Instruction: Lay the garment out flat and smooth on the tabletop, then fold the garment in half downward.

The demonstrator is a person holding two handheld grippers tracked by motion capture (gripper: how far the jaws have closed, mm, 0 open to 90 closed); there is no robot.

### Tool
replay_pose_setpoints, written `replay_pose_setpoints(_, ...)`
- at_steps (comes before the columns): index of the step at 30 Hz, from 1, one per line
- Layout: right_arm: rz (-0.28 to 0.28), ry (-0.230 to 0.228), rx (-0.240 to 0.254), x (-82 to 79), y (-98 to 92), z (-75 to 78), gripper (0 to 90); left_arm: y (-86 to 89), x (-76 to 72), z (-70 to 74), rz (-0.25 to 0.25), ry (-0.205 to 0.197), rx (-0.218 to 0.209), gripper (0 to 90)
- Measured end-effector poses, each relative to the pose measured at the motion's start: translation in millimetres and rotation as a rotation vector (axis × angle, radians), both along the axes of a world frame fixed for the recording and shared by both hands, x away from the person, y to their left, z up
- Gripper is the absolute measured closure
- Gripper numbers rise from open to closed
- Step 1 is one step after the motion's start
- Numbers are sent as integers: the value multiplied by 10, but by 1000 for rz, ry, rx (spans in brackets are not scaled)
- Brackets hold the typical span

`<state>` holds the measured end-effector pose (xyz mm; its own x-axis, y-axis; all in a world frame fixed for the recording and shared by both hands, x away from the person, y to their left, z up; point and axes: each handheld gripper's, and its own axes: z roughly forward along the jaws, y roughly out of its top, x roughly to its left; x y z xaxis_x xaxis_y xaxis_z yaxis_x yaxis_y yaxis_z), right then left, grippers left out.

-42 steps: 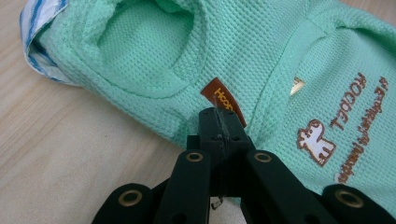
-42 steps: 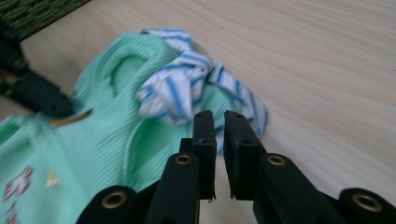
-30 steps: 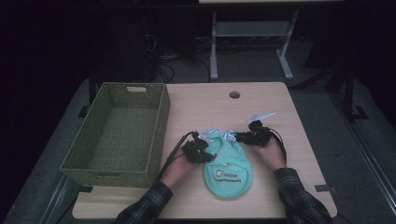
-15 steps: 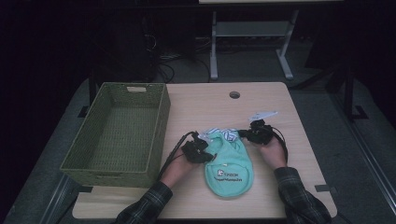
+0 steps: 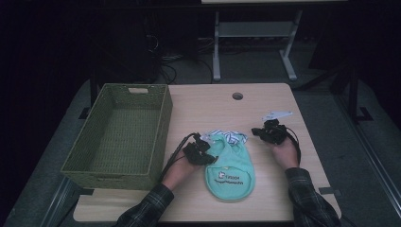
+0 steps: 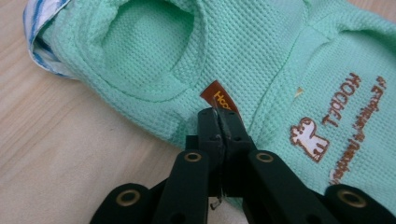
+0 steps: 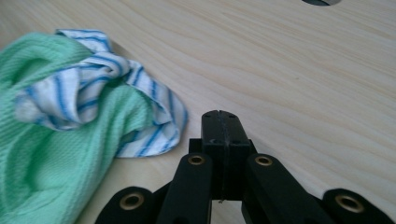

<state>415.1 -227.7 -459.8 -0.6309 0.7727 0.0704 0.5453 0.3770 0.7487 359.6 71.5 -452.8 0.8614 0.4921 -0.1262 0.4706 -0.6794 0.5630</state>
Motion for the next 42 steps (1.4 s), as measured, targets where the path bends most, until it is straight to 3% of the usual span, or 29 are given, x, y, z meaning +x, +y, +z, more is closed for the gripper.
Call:
replay_pose_setpoints(8,53,7,26,-99,33,33,899,49,-21,103,21,-24,-35,770)
replay_pose_setpoints(12,76,32,60,-159,50,67,834,83,11,157,48,-35,-56,732)
replay_pose_setpoints(19,102,28,76,-145,68,96,734,128,117,230,81,-61,-58,608)
replay_pose_setpoints(28,125,28,76,-107,135,98,682,159,349,269,119,-91,-53,509)
replay_pose_setpoints(34,137,38,83,-72,181,120,659,111,468,272,122,-103,-28,473)
replay_pose_setpoints(42,134,60,114,33,230,92,658,105,700,239,148,-89,-70,472)
